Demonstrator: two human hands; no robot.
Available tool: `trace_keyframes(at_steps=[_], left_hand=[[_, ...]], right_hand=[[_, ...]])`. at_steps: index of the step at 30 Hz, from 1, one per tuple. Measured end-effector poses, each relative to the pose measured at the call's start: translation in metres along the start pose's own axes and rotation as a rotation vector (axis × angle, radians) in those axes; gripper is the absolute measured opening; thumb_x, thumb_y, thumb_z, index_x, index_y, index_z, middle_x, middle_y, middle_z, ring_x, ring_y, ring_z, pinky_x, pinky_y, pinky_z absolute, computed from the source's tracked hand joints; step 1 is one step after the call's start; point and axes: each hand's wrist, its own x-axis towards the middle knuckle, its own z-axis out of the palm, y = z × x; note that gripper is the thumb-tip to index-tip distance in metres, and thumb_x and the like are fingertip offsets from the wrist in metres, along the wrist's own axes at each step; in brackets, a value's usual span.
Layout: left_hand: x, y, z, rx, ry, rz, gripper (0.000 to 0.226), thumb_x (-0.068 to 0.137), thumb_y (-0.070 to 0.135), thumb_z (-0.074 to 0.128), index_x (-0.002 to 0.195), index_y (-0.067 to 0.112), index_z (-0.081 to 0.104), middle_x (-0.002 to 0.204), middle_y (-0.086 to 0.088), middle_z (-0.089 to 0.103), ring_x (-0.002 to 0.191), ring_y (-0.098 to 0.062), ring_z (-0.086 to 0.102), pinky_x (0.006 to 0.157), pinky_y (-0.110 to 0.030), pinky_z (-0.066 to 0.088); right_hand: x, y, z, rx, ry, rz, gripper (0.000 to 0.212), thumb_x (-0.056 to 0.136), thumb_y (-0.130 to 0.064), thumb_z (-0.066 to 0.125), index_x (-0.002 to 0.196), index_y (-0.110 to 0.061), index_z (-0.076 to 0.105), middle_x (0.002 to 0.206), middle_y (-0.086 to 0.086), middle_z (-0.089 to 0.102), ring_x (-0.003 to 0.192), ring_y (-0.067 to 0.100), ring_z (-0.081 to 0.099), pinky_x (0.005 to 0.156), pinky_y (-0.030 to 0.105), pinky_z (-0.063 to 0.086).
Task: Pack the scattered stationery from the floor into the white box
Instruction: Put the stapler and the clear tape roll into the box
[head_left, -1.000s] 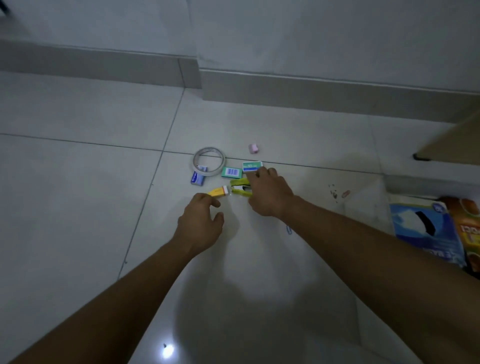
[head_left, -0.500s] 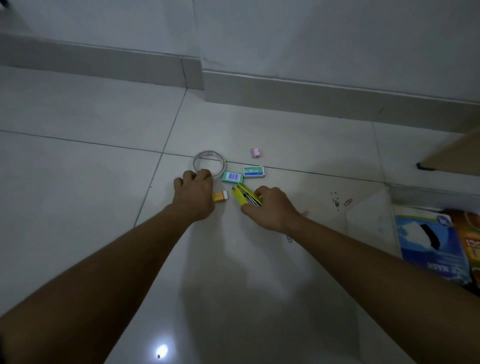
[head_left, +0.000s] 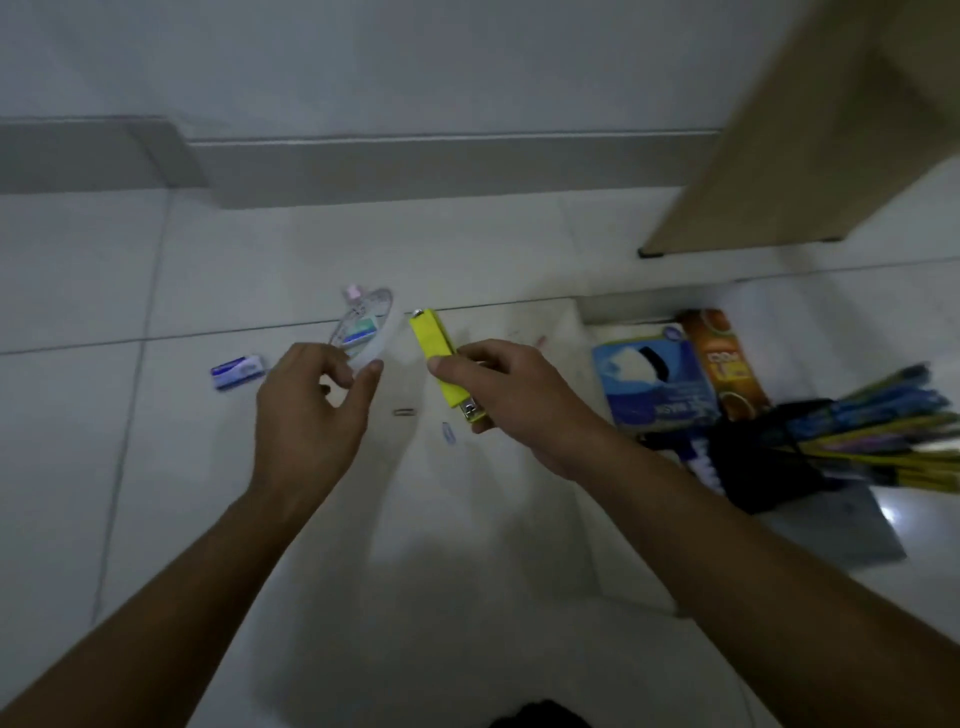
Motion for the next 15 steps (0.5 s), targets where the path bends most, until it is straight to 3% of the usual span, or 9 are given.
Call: trace_keyframes(at_steps=[3,6,9,10,13,15], left_hand=[[-0.025,0.042,0.015,-0.106,-0.116,0.05,0.028,0.083,0.039,0.069,0.077,0.017,0.053,0.09,0.002,0.06,0.09,-0.018,0.061,0.081,-0.032,0.054],[-0.044,0.076,0.026,-0.186,-0.177,0.106,0.027,0.084,0.041,0.067,0.075,0.021,0.052,0.089,0.003,0.062,0.091,-0.018,0.063,0.084,-0.04,0.055],[-0.06,0.103,0.036,-0.262,-0.248,0.158,0.025,0.085,0.04,0.068,0.076,0.024,0.052,0.089,0.007,0.064,0.095,-0.017,0.064,0.085,-0.045,0.054],[-0.064,0.109,0.04,-0.281,-0.263,0.162,0.024,0.085,0.04,0.068,0.079,0.023,0.053,0.09,0.007,0.064,0.095,-0.017,0.064,0.085,-0.044,0.055],[-0.077,0.125,0.053,-0.317,-0.313,0.158,0.024,0.083,0.04,0.068,0.088,0.02,0.057,0.094,0.005,0.064,0.099,-0.016,0.063,0.089,-0.039,0.055],[-0.085,0.133,0.06,-0.322,-0.356,0.16,0.025,0.083,0.039,0.068,0.093,0.019,0.058,0.097,0.004,0.064,0.101,-0.015,0.062,0.092,-0.038,0.054]], right_hand=[[-0.033,-0.001,-0.039,0.044,0.094,-0.033,0.03,0.082,-0.042,0.071,0.1,-0.018,0.07,0.079,-0.002,0.067,0.069,0.009,0.063,0.062,0.03,0.054],[-0.064,0.004,-0.083,-0.005,0.259,-0.058,0.033,0.081,-0.047,0.069,0.1,-0.02,0.07,0.091,0.001,0.071,0.078,0.007,0.065,0.066,0.033,0.055],[-0.093,0.024,-0.123,-0.173,0.422,-0.079,0.029,0.083,-0.049,0.067,0.099,-0.025,0.064,0.089,-0.012,0.065,0.077,-0.004,0.061,0.063,0.014,0.047],[-0.1,0.031,-0.13,-0.222,0.436,-0.055,0.026,0.084,-0.049,0.066,0.098,-0.028,0.061,0.087,-0.016,0.061,0.076,-0.005,0.058,0.062,0.013,0.046],[-0.119,0.057,-0.147,-0.307,0.44,0.039,0.021,0.085,-0.046,0.066,0.092,-0.028,0.06,0.082,-0.017,0.061,0.077,-0.001,0.058,0.069,0.024,0.049],[-0.126,0.076,-0.154,-0.372,0.444,0.074,0.028,0.086,-0.046,0.065,0.091,-0.019,0.066,0.086,-0.002,0.067,0.081,0.015,0.063,0.073,0.036,0.052]])
